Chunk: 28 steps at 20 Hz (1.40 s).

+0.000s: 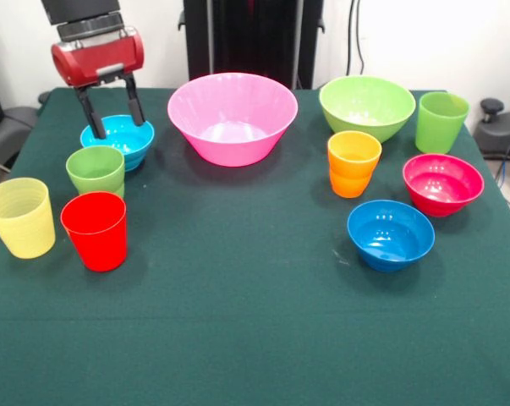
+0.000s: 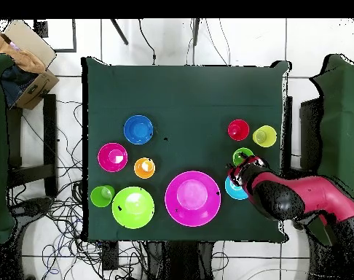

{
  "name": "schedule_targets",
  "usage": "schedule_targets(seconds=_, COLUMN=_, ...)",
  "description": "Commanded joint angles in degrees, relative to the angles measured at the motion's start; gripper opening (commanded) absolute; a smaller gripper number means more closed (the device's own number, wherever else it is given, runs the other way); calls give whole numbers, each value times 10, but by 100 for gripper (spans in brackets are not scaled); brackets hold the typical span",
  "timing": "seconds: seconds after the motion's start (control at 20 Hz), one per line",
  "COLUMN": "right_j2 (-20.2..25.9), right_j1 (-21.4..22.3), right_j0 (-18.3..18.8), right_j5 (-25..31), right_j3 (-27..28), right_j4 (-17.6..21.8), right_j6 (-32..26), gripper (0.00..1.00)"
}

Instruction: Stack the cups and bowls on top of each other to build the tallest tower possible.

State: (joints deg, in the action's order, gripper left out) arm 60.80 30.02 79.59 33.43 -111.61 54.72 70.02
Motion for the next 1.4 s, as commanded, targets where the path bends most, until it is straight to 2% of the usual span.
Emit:
schedule_targets(seconds=0.05, right_j2=-39, right_j1=-28, right_j0=-36, right_j5=-5, right_j3=23, right_j4=68, right_j6=-125, gripper=100)
schedule_targets(seconds=0.15, right_j2=-36, right_j1=-30, right_j0=-30, right_j5=-5, right_j3=23, right_j4=69, right_j6=-131, gripper=100)
schedule_targets(seconds=0.35, right_j2=5, right_j1=-52, right_j0=14, right_j5=8, right_j3=16, right_j4=18, right_j6=-168, gripper=100)
schedule_targets(seconds=0.6, right_j2=25, right_j1=-66, right_j0=41, right_j5=25, right_j3=12, right_j4=6, right_j6=-210, gripper=100)
schedule_targets(seconds=0.8, right_j2=30, right_j1=-63, right_j0=41, right_j5=31, right_j3=13, right_j4=7, right_j6=-210, gripper=100)
schedule_targets(seconds=1.0, right_j2=30, right_j1=-65, right_j0=33, right_j5=30, right_j3=18, right_j4=14, right_j6=-203, gripper=100)
schedule_targets(seconds=1.25, right_j2=-22, right_j1=-65, right_j0=-19, right_j5=4, right_j3=28, right_j4=81, right_j6=-148, gripper=100)
schedule_targets(seconds=1.4, right_j2=-35, right_j1=-67, right_j0=-36, right_j5=-3, right_j3=30, right_j4=99, right_j6=-127, gripper=100)
